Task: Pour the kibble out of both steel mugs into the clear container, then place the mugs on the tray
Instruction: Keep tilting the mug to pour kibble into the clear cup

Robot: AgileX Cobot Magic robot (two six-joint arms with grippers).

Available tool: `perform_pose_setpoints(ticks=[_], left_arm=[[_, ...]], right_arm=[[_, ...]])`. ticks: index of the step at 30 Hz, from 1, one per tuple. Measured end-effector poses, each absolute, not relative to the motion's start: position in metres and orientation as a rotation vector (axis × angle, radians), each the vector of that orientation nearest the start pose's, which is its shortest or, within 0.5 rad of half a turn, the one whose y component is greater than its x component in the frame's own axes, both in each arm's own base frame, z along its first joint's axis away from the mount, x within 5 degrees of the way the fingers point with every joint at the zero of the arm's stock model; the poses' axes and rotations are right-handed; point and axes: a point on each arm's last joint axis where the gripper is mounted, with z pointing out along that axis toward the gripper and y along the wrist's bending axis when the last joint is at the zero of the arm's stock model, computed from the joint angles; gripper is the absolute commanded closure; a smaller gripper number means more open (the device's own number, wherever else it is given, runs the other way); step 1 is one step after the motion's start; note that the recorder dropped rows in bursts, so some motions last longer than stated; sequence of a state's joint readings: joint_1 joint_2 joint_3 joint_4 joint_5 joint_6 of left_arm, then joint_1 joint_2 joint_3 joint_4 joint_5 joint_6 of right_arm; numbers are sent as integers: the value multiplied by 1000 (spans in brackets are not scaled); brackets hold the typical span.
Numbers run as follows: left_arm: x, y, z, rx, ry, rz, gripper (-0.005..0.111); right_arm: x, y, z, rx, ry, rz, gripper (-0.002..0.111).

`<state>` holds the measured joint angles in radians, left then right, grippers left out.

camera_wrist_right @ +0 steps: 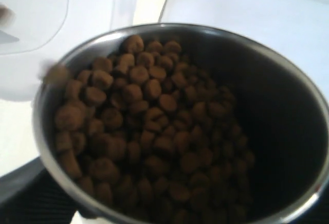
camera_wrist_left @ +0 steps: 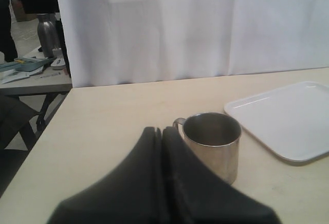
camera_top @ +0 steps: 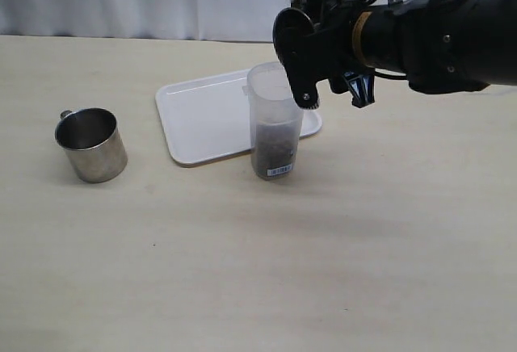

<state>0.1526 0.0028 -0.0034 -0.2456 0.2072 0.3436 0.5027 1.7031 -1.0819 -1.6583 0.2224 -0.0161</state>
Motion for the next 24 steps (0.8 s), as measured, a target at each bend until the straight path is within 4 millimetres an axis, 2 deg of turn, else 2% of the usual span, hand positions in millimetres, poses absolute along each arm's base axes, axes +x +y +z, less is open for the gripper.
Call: perform_pose_setpoints(ticks=[24], left_arm=[[56, 4, 196, -4, 1686, 150, 107]], right_arm=[[345, 164, 244, -1915, 1126, -969, 104]])
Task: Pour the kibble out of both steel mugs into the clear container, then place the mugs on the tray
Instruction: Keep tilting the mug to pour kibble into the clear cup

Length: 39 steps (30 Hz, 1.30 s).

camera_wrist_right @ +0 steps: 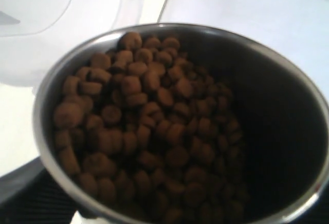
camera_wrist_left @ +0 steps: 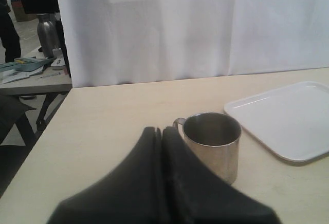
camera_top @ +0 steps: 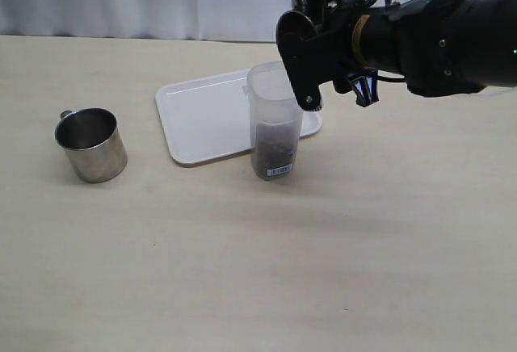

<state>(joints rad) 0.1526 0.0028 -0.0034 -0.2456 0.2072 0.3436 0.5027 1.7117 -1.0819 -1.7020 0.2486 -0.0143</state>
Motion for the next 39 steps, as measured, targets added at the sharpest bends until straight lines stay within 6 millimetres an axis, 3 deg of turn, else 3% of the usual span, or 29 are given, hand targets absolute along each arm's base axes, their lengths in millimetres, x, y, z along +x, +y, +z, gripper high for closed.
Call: perform_pose_setpoints(ticks=[5, 15, 24, 39], left_arm=[[56, 4, 196, -4, 1686, 150, 107], [56, 4, 196, -4, 1686, 150, 107], [56, 4, 196, -4, 1686, 150, 107], [56, 4, 196, -4, 1686, 150, 107]], right_arm=[[344, 164, 244, -1891, 1165, -946, 104], [338, 160, 262, -1826, 1173, -946, 104], [330, 174, 263, -1853, 1131, -978, 104], [331, 172, 264, -1859, 1129, -1036, 104]])
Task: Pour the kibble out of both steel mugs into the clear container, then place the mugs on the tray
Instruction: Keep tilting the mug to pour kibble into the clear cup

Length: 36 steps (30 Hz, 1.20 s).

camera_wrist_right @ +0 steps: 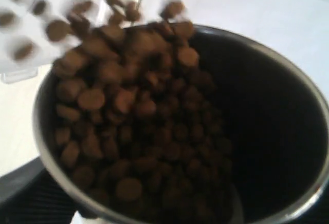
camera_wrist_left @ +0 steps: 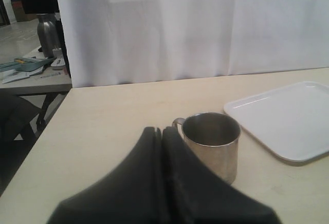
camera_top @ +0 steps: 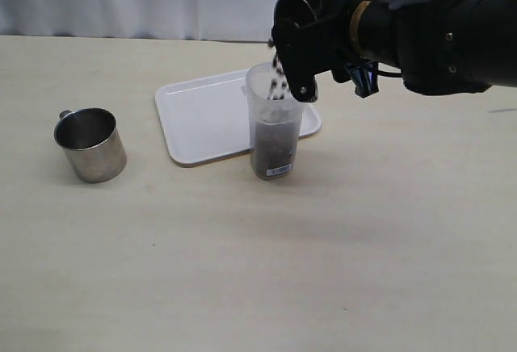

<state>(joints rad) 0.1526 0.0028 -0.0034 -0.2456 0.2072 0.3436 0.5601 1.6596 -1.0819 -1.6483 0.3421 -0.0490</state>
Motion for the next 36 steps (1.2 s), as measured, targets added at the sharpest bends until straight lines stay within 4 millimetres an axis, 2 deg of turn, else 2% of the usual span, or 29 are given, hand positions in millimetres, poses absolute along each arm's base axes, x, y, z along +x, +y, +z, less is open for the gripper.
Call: perform_pose_setpoints(ticks=[36], left_arm=[[56, 4, 196, -4, 1686, 150, 107]], right_arm=[[332, 173, 266, -1890, 1049, -1086, 104]])
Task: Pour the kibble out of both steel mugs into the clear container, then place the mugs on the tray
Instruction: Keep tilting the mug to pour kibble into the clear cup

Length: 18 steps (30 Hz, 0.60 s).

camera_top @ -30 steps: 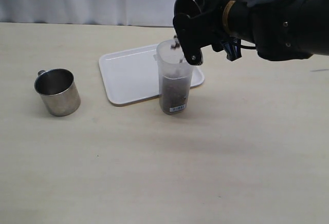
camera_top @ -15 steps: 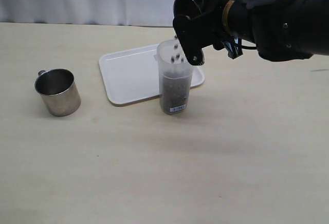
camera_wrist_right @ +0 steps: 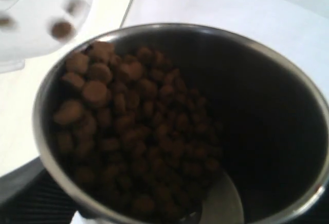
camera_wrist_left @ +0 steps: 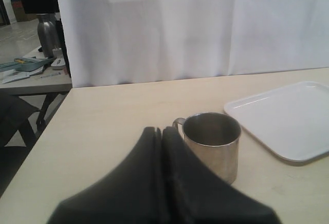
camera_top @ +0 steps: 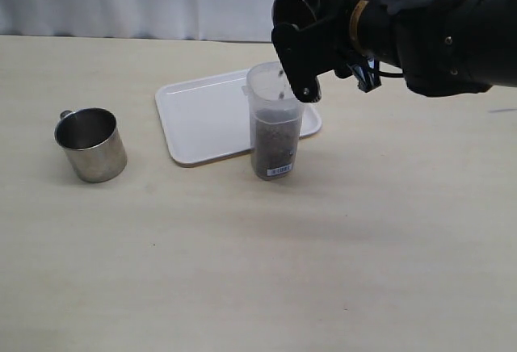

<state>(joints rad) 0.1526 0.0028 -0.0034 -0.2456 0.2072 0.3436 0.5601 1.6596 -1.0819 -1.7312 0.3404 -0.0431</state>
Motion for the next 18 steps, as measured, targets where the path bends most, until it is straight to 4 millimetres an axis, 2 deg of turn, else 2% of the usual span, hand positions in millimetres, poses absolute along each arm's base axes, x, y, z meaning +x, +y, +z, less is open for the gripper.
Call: perform_pose_setpoints(ticks=[18], left_arm=[[56, 4, 196, -4, 1686, 150, 107]], right_arm=[[332, 173, 266, -1921, 1011, -1112, 104]])
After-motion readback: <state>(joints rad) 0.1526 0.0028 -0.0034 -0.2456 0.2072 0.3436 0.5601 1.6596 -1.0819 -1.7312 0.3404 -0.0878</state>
